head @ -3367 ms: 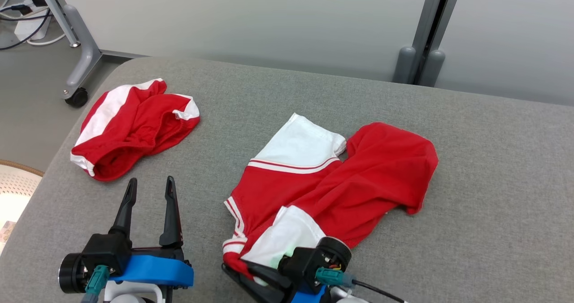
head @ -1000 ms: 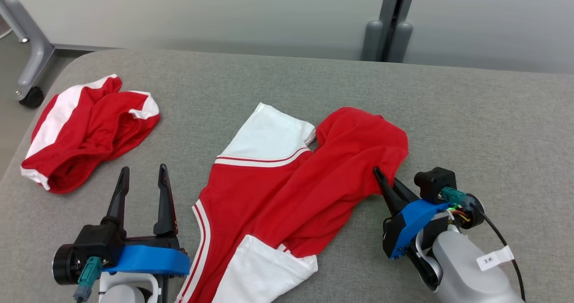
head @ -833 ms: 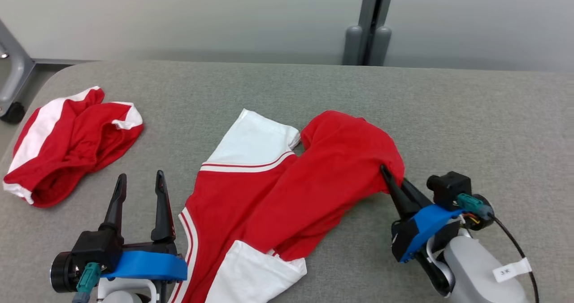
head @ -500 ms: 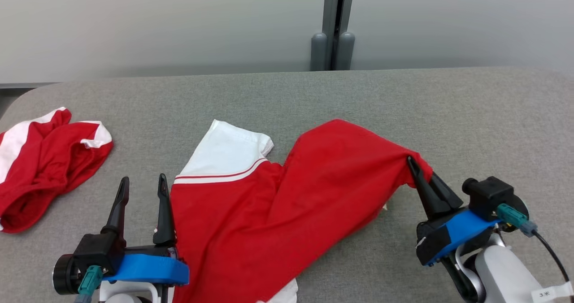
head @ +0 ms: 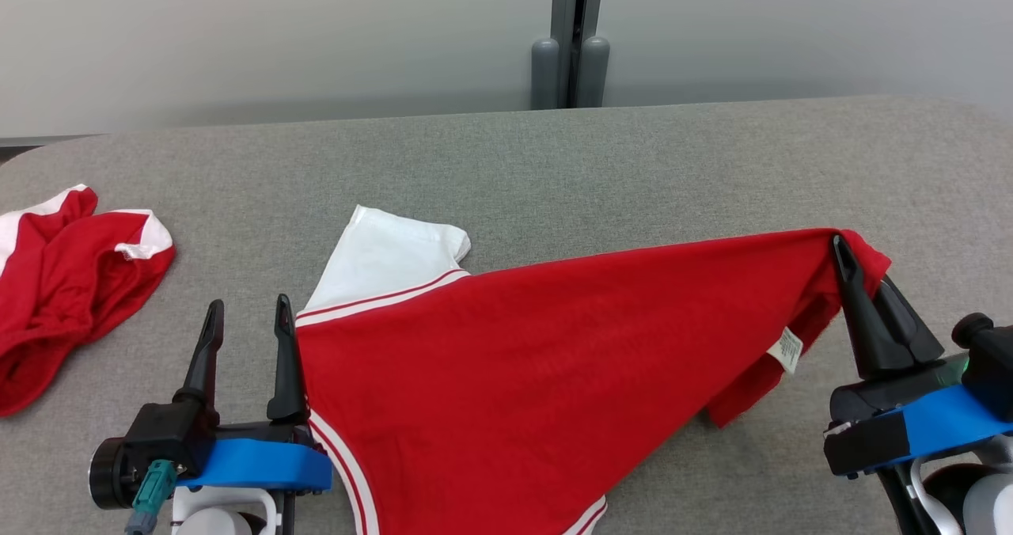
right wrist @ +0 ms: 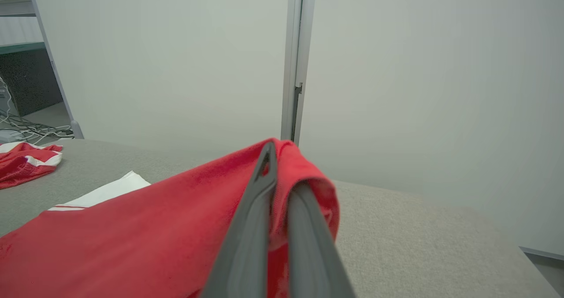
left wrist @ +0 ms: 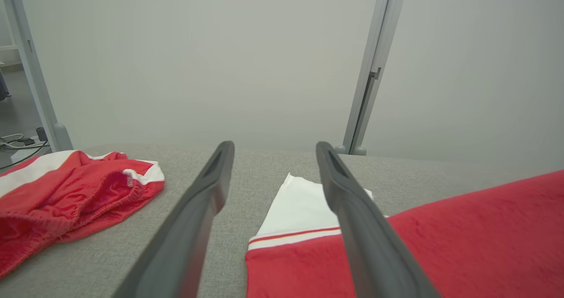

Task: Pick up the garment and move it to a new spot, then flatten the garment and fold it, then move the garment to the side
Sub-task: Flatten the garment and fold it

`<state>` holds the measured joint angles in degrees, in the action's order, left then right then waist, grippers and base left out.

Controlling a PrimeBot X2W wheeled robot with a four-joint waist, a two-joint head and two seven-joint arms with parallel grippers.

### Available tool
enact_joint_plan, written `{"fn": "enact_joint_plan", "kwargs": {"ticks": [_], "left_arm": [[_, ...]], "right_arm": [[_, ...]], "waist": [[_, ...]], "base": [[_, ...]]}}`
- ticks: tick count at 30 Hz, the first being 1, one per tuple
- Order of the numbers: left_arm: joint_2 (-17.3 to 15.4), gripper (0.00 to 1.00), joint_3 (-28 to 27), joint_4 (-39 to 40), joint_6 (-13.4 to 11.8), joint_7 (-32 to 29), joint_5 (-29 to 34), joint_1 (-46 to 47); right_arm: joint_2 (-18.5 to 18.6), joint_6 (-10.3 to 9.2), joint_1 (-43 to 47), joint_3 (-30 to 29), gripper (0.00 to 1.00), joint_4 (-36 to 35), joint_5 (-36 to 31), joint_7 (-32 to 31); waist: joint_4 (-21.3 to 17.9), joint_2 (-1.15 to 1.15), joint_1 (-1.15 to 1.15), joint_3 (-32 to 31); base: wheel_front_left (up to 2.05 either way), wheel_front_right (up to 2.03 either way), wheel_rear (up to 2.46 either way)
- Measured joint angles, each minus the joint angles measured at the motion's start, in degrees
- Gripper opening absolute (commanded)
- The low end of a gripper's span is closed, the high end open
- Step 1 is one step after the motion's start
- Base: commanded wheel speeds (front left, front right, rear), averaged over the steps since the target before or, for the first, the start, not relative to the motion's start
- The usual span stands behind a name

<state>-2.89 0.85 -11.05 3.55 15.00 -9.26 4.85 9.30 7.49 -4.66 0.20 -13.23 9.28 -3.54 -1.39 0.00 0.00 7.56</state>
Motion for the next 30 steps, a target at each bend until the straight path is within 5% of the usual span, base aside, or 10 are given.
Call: {"fn": "enact_joint_plan", "kwargs": {"ticks": [5,6,7,18,30], "left_arm": [[0.0,1.00,0.1,-0.1,0.1,0.0,0.0,0.7],[0.0,1.00,0.1,-0.1,0.1,0.0,0.0,0.9],[0.0,1.00,0.1,-0.1,0.1,0.0,0.0,1.1],[0.0,1.00,-0.1,-0.4,0.4,0.0,0.1,1.5],[0.0,1.00,-1.0,-0.4,0.5,0.0,0.6,1.1]], "right_arm": [[-0.7,0.00,1.2,-1.5,0.00,0.3,0.3,-1.4],[-0.9,0.00,1.2,-1.7,0.40,1.0,0.4,-1.1],[-1.1,0.00,1.1,-2.1,1.00,2.1,0.5,-0.8],[-0.2,0.00,-1.9,-6.8,1.00,21.7,-0.1,5.6],[-2.5,0.00,-4.6,-7.9,1.00,24.2,-2.7,14.9]], "waist": [[0.5,0.00,0.00,0.7],[0.6,0.00,0.00,0.9],[0.7,0.00,0.00,1.0],[1.8,0.00,0.00,1.2],[2.1,0.00,0.00,-0.1]], "base": [[0.00,0.00,0.00],[0.00,0.00,0.00],[0.00,0.00,0.00],[0.00,0.00,0.00],[0.00,0.00,0.00]]}}
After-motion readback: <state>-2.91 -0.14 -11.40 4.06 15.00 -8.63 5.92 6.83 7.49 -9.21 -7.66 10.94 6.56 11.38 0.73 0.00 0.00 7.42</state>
